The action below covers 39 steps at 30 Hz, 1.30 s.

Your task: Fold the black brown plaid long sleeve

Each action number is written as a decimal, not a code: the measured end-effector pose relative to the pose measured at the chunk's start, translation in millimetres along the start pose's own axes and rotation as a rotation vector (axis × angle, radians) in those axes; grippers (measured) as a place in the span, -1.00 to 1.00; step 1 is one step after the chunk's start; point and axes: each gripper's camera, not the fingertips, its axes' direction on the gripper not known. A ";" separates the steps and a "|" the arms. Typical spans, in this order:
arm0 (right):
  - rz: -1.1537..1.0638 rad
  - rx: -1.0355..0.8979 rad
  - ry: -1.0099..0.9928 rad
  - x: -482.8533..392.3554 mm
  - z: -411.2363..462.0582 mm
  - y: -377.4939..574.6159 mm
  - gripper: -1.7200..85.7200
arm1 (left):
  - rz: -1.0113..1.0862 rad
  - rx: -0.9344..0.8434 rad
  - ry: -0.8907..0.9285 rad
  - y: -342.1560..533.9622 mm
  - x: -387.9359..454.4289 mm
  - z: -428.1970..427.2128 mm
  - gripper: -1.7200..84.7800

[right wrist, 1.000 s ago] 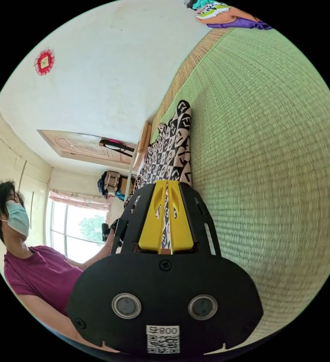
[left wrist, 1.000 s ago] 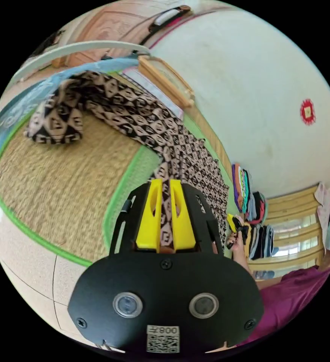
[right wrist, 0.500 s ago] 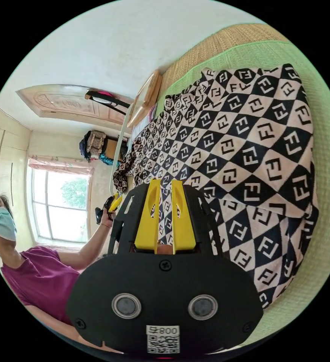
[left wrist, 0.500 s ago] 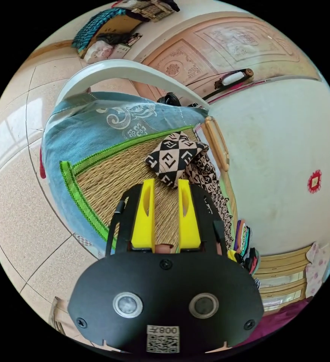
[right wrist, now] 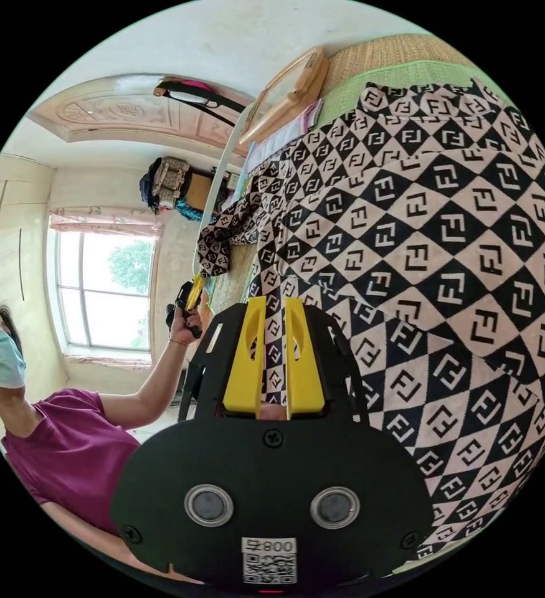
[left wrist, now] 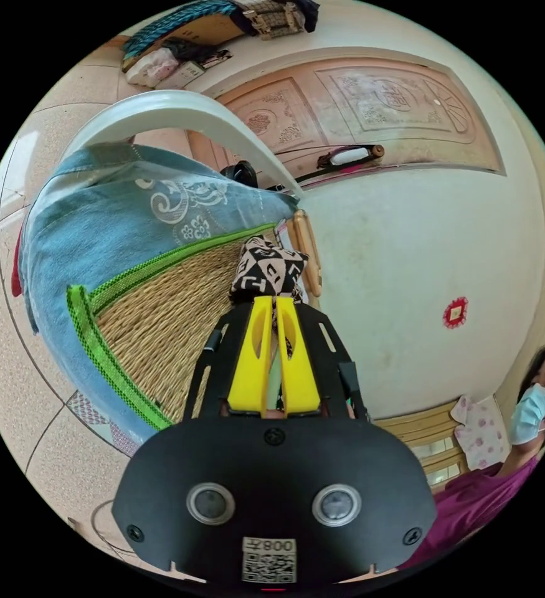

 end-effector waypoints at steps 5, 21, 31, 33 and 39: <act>-0.124 -0.069 -0.058 -76.8 15.3 -40.6 -0.78 | 0.176 -0.059 0.061 5.9 52.3 -19.2 -0.94; -0.092 -0.203 -0.204 -145.0 40.7 -142.0 -0.72 | 0.362 -0.326 0.067 69.0 105.6 15.0 -0.94; -0.051 -0.253 -0.287 -137.1 34.6 -156.2 -0.89 | 0.375 -0.370 0.082 65.9 95.9 6.1 -0.89; -0.063 -0.251 -0.297 -140.3 29.0 -160.3 -0.90 | 0.334 -0.335 0.097 64.1 83.9 -7.4 -0.86; -0.066 -0.231 -0.365 -141.1 10.0 -170.5 -0.92 | 0.113 -0.274 0.168 51.8 16.3 -29.3 -0.74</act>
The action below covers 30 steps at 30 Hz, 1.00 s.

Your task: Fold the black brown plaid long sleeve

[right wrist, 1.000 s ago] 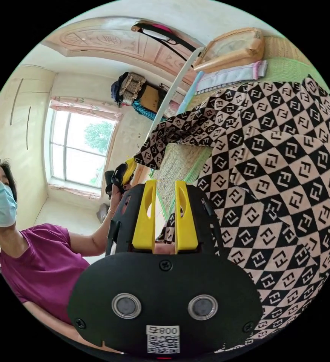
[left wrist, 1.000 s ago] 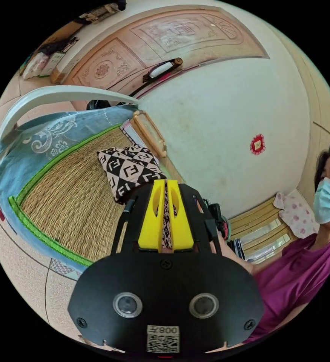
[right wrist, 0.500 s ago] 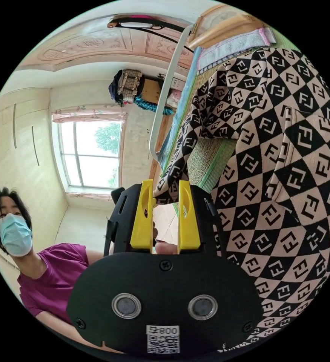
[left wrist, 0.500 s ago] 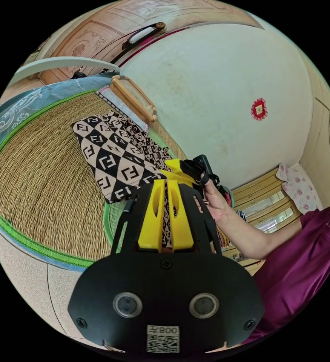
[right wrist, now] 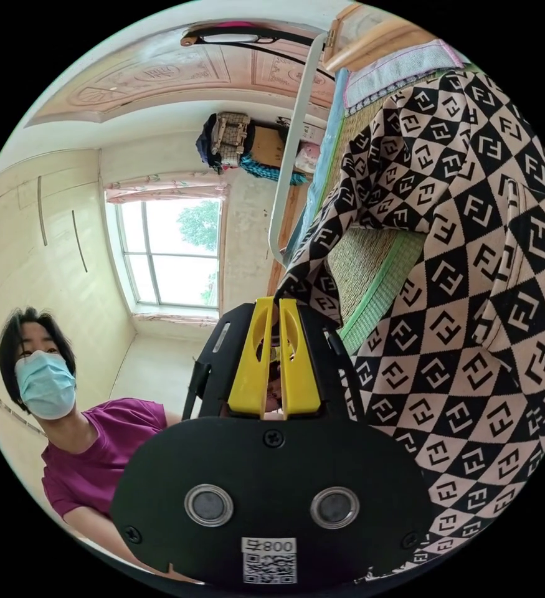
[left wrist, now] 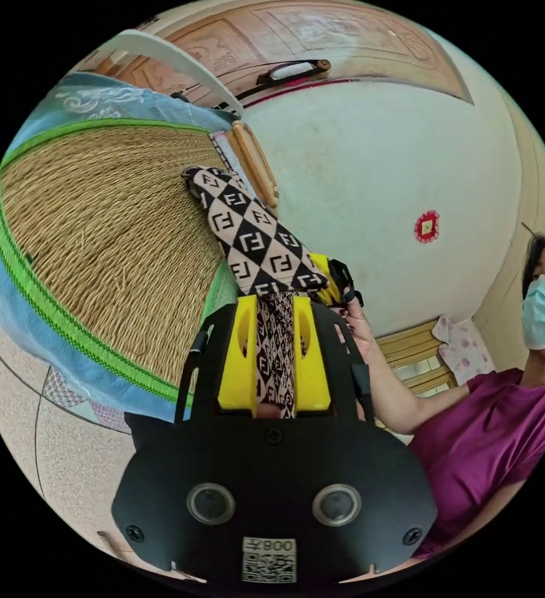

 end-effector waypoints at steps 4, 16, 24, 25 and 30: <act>-0.003 -0.004 -0.020 -2.7 -6.6 -4.0 -0.92 | -0.108 0.076 0.206 -10.4 -47.4 4.0 -0.68; -0.012 0.002 -0.070 12.5 -14.7 -9.9 -0.93 | -0.153 0.141 0.396 -26.5 -82.2 17.7 -0.72; -0.018 -0.021 -0.045 28.8 -15.1 -14.2 -0.93 | -0.143 0.202 0.505 -26.1 -85.6 20.9 -0.88; -0.018 -0.032 -0.028 31.1 -17.7 -16.8 -0.93 | -0.143 0.205 0.506 -26.6 -84.1 22.3 -0.89; -0.043 -0.083 0.060 31.0 -37.7 -33.2 -0.93 | -0.123 0.187 0.500 -33.5 -68.6 37.6 -0.91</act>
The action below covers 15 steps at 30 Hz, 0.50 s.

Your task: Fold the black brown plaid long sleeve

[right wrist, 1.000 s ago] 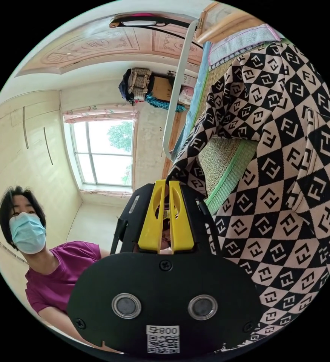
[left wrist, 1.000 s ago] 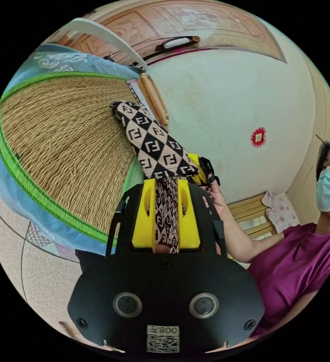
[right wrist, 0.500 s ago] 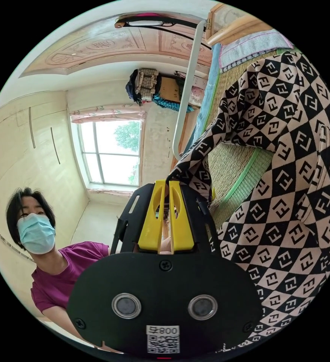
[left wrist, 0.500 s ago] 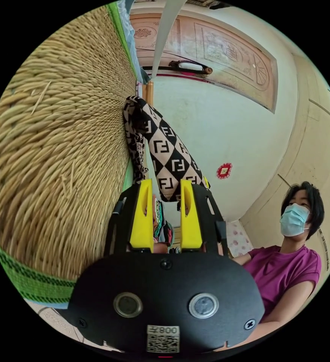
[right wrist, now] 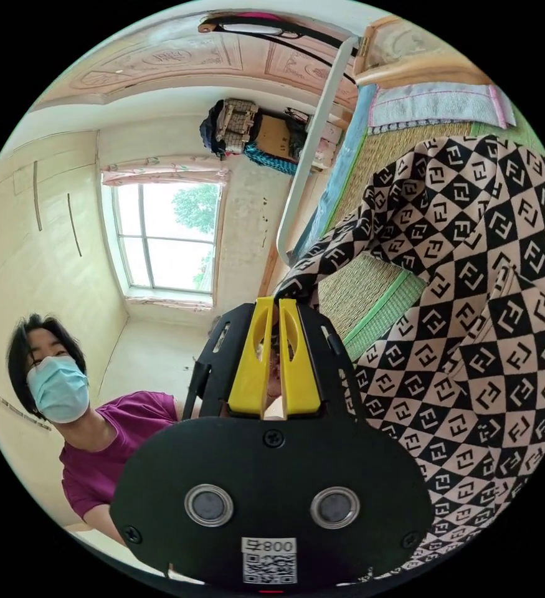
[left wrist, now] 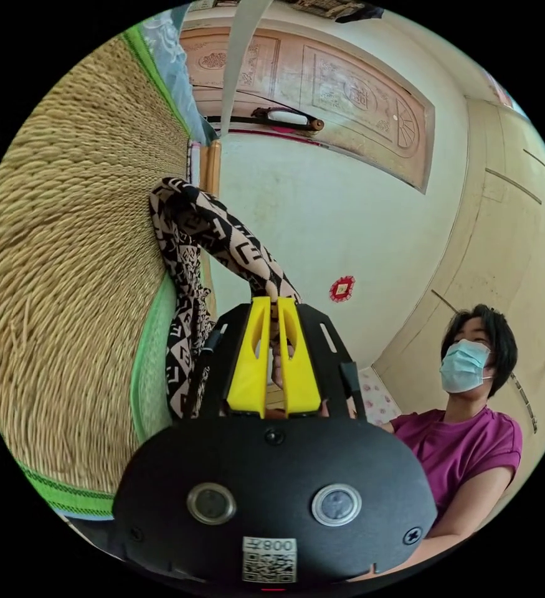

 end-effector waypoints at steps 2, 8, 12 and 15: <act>-0.015 -0.016 0.051 -1.7 -19.7 -7.1 -0.93 | 0.012 -0.009 0.008 -1.2 3.4 13.2 -0.91; -0.055 -0.030 0.156 -9.2 -81.0 -9.8 -0.93 | 0.057 -0.103 0.031 0.0 10.9 84.5 -0.92; -0.057 -0.022 0.186 -1.9 -121.1 6.0 -0.94 | 0.075 -0.191 0.030 14.8 3.8 146.7 -0.92; -0.024 -0.011 0.227 20.2 -155.5 29.0 -0.94 | 0.054 -0.267 0.004 34.7 -14.8 191.2 -0.92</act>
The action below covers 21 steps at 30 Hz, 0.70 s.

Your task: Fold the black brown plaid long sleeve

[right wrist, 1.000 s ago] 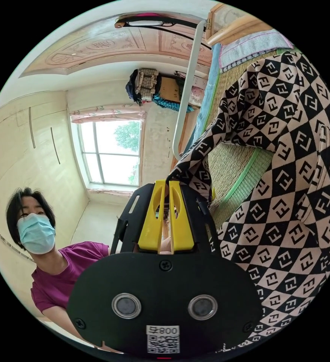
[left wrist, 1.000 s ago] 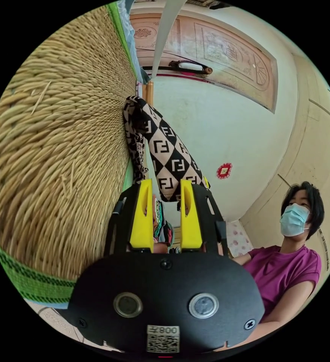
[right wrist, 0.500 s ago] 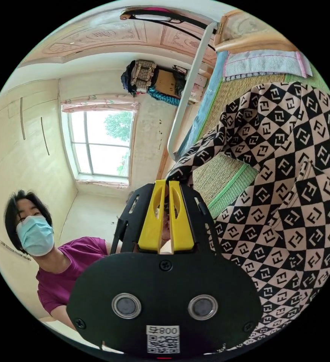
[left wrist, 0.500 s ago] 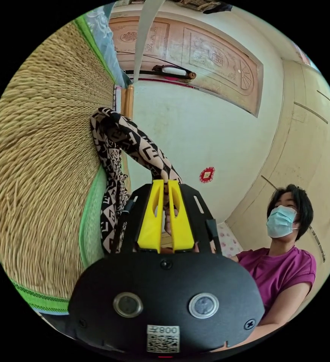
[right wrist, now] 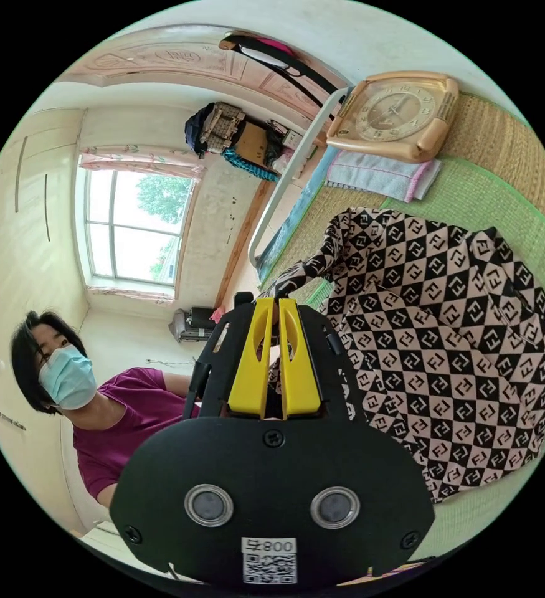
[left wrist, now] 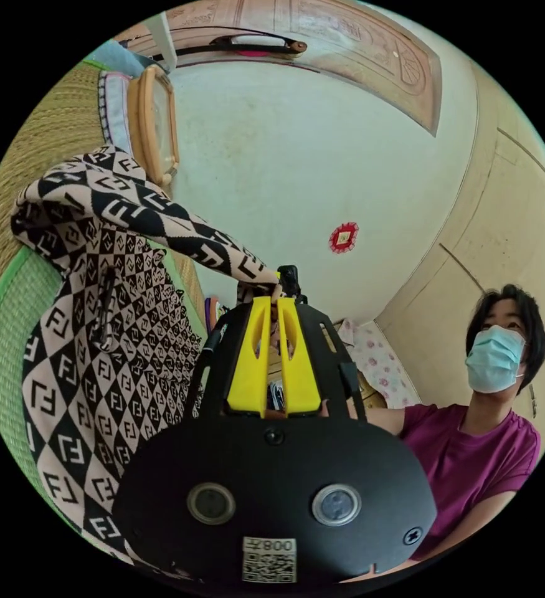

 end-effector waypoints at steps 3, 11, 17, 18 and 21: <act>0.068 0.000 0.023 44.3 -19.5 30.2 -0.94 | -0.051 -0.065 -0.031 15.6 -29.2 44.3 -0.92; 0.215 0.029 0.026 166.8 -33.2 112.9 -0.94 | -0.168 -0.190 -0.096 56.7 -97.9 133.5 -0.92; 0.249 0.074 0.018 224.9 -34.1 160.2 -0.94 | -0.185 -0.259 -0.130 73.9 -131.5 184.7 -0.92; 0.252 0.079 0.017 230.1 -34.1 165.0 -0.94 | -0.186 -0.273 -0.133 76.8 -137.8 194.3 -0.92; 0.270 0.096 0.027 254.8 -32.8 189.0 -0.94 | -0.195 -0.309 -0.144 85.0 -154.0 217.7 -0.92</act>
